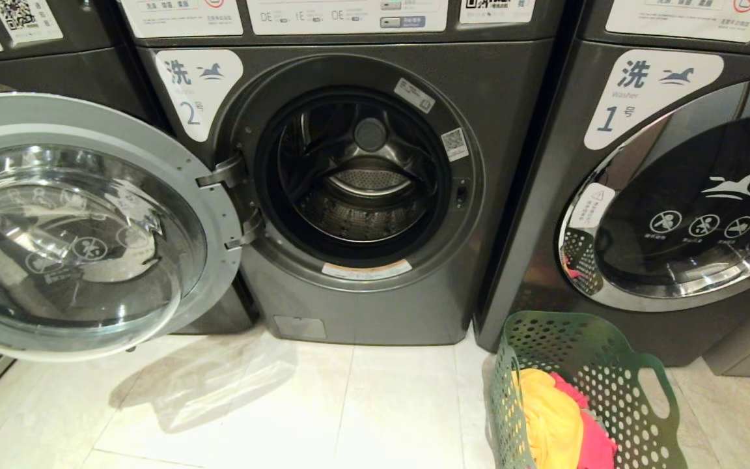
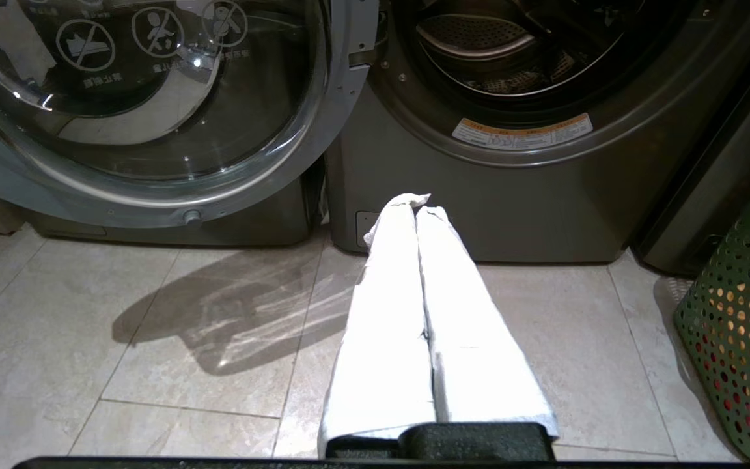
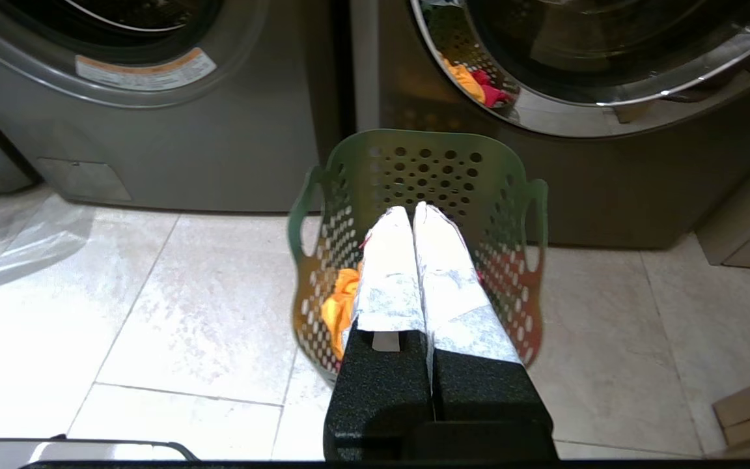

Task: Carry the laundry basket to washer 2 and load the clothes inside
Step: Place the clothes into the washing machine

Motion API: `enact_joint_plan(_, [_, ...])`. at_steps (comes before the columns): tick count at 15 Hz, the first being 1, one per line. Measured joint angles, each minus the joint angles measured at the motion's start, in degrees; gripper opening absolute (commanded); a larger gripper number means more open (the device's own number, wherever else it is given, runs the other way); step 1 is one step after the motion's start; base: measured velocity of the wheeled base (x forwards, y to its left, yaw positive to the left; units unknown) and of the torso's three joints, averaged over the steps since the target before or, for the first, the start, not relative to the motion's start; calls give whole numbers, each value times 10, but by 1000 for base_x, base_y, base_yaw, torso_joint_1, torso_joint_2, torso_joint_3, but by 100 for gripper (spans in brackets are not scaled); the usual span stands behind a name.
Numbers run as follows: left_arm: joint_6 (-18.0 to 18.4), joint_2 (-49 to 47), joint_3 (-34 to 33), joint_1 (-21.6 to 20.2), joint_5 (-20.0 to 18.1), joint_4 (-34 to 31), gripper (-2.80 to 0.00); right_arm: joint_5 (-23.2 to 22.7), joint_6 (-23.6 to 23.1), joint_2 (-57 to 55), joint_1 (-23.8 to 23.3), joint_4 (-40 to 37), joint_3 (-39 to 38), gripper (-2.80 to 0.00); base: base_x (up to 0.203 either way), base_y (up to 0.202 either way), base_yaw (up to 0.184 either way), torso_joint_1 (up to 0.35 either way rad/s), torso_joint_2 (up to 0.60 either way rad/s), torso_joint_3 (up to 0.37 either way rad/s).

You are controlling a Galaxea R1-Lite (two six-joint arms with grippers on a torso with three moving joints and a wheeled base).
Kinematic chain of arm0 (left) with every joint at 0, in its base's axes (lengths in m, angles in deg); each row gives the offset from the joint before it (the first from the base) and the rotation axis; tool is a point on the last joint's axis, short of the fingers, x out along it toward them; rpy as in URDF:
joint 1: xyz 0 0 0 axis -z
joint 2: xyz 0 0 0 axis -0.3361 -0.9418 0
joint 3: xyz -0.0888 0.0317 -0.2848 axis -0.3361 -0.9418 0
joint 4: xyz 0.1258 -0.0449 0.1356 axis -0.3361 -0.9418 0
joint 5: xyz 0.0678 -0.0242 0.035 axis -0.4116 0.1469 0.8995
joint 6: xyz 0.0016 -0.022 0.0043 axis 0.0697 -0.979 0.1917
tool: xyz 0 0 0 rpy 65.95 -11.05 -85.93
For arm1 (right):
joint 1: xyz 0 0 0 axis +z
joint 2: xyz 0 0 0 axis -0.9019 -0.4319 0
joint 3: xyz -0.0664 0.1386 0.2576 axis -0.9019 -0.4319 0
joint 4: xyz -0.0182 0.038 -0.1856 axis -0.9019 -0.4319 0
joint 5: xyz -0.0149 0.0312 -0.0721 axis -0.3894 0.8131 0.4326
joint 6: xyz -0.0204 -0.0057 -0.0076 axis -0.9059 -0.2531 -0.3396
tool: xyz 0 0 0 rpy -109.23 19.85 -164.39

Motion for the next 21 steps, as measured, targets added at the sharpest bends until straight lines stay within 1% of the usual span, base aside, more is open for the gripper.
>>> enact_joint_plan(4, [0, 0, 0, 0, 0, -1, -280, 0, 0, 0, 0, 0, 0, -280, 0, 160, -1, 4, 4, 2])
enact_joint_plan(9, [2, 0, 0, 1, -1, -1, -280, 0, 0, 0, -1, 0, 0, -280, 11, 6, 0, 0, 0, 0])
enact_joint_plan(11, [3, 0, 0, 0, -2, -2, -280, 0, 0, 0, 0, 0, 0, -280, 170, 124, -1, 5, -2, 4])
enact_joint_plan(18, [3, 0, 0, 0, -2, 0, -280, 0, 0, 0, 0, 0, 0, -280, 189, 187, -1, 5, 3, 4])
enact_joint_plan(21, [3, 0, 0, 0, -2, -1, -280, 0, 0, 0, 0, 0, 0, -280, 0, 0, 0, 0, 0, 0])
